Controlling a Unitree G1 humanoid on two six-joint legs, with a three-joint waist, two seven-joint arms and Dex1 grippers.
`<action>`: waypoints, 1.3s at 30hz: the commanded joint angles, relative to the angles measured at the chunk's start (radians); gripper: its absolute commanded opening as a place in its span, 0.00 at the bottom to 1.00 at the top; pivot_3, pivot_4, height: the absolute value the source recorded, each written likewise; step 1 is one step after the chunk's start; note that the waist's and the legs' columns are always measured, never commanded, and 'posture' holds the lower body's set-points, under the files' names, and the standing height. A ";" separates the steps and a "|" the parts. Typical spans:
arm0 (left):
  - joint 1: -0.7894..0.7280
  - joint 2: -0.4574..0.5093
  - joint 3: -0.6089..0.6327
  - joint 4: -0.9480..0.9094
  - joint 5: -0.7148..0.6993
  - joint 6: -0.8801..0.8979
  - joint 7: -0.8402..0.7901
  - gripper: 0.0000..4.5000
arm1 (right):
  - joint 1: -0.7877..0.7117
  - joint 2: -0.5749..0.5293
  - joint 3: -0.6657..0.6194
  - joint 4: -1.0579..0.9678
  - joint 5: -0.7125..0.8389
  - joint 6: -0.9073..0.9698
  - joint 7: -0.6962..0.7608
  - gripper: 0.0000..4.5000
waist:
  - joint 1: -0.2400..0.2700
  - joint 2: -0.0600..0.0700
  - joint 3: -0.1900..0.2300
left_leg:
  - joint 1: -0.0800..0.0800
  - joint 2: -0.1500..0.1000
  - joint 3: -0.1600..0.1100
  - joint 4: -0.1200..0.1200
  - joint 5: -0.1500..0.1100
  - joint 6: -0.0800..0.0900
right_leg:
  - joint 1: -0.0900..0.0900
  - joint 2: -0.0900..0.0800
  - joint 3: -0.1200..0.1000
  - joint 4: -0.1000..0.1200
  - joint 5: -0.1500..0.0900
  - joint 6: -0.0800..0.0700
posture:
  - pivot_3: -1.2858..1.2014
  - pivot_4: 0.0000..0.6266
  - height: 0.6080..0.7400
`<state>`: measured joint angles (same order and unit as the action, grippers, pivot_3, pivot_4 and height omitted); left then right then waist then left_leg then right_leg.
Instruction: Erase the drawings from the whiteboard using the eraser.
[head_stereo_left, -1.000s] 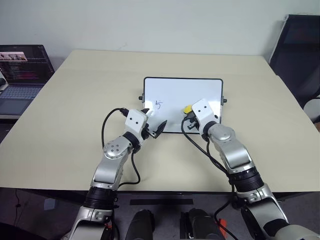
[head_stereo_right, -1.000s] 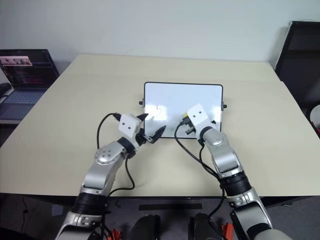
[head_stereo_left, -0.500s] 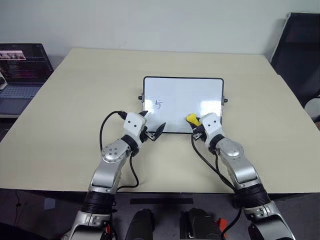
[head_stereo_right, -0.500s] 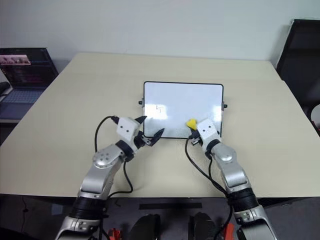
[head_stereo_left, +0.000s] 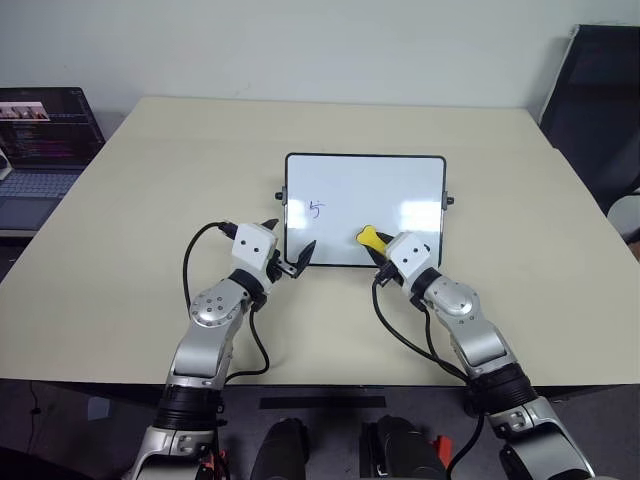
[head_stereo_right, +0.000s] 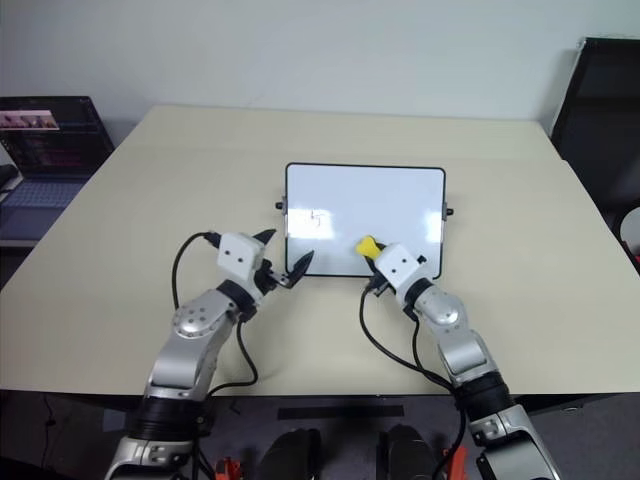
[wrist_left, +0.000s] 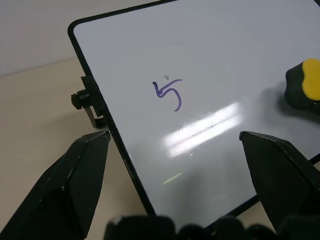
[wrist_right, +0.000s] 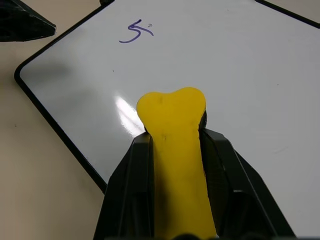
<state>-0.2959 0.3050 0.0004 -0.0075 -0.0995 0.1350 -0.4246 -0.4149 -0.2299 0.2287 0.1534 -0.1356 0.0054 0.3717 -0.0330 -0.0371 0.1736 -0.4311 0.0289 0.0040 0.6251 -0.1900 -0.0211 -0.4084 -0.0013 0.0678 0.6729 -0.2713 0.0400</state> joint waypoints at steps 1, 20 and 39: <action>-0.010 0.004 0.008 -0.034 -0.003 -0.007 0.004 1.00 | -0.024 0.001 -0.003 -0.023 -0.001 -0.024 0.005 0.23 | 0.000 0.000 0.000 | 0.000 0.000 0.000 0.000 0.000 0.000 | 0.000 0.000 0.000 0.000 0.000 0.000 | 0.52 0.24 1.00; -0.018 0.009 0.025 0.000 -0.001 -0.021 0.009 1.00 | -0.344 0.154 0.010 0.205 -0.007 0.016 -0.009 0.23 | -0.001 0.000 0.000 | 0.000 0.000 0.000 0.000 0.000 0.000 | 0.000 0.000 -0.001 0.001 0.003 -0.005 | 0.52 0.24 1.00; 0.007 0.016 0.033 -0.102 -0.004 0.049 0.044 1.00 | -0.619 0.228 0.038 0.684 -0.114 -0.029 -0.165 0.23 | -0.003 0.000 0.000 | 0.000 0.000 -0.001 0.000 0.000 0.000 | 0.000 -0.001 -0.001 0.004 0.003 -0.005 | 0.52 0.24 1.00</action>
<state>-0.2797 0.3114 0.0216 -0.0504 -0.0988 0.1797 -0.3841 -1.0200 -0.0099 0.2579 0.8306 -0.2303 -0.0297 0.2170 -0.0359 -0.0368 0.1737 -0.4301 0.0288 0.0033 0.6257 -0.1900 -0.0212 -0.4088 -0.0023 0.0666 0.6776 -0.2682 0.0346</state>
